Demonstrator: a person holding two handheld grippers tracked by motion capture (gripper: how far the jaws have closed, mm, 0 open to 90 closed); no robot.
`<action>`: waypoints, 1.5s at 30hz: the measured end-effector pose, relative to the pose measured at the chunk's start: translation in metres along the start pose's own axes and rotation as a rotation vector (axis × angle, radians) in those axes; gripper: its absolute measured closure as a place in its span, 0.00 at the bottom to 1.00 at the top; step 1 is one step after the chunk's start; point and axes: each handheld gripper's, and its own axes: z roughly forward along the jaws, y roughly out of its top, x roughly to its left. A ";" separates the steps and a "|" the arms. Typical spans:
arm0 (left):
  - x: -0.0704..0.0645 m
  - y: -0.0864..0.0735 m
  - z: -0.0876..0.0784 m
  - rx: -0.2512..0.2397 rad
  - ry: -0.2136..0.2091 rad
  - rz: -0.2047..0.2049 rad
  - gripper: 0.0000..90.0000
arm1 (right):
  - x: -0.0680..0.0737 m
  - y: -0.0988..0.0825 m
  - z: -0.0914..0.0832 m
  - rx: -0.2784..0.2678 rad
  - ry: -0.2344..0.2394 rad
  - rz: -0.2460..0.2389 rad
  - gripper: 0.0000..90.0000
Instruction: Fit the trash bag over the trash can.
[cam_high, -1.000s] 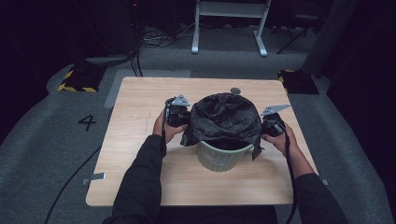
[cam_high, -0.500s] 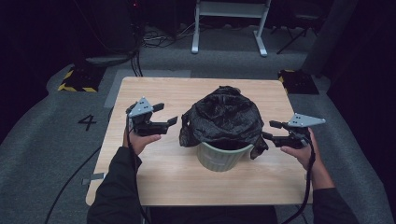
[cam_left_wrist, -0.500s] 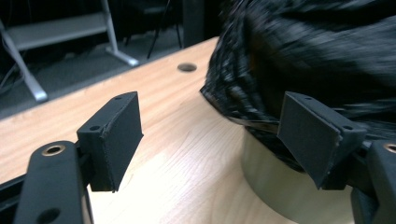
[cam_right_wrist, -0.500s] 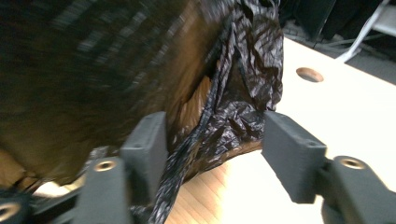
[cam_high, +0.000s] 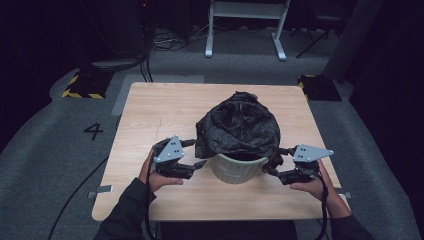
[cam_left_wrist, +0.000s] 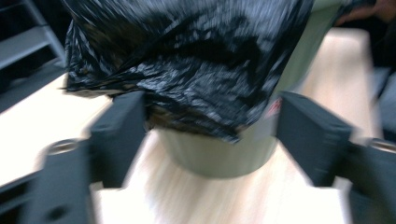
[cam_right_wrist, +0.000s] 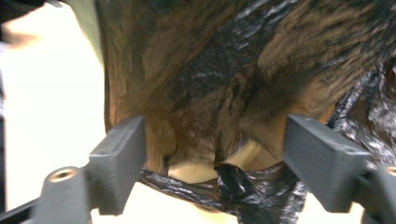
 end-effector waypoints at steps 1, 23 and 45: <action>-0.001 0.000 0.003 0.012 0.011 0.011 0.47 | 0.001 -0.001 0.002 0.002 -0.017 0.008 0.46; 0.007 -0.013 -0.014 -0.131 0.045 -0.121 0.18 | 0.008 -0.009 -0.013 -0.016 -0.021 -0.023 0.40; 0.010 -0.005 0.028 -0.005 -0.025 -0.044 0.98 | 0.010 -0.012 0.009 0.042 -0.145 0.001 0.79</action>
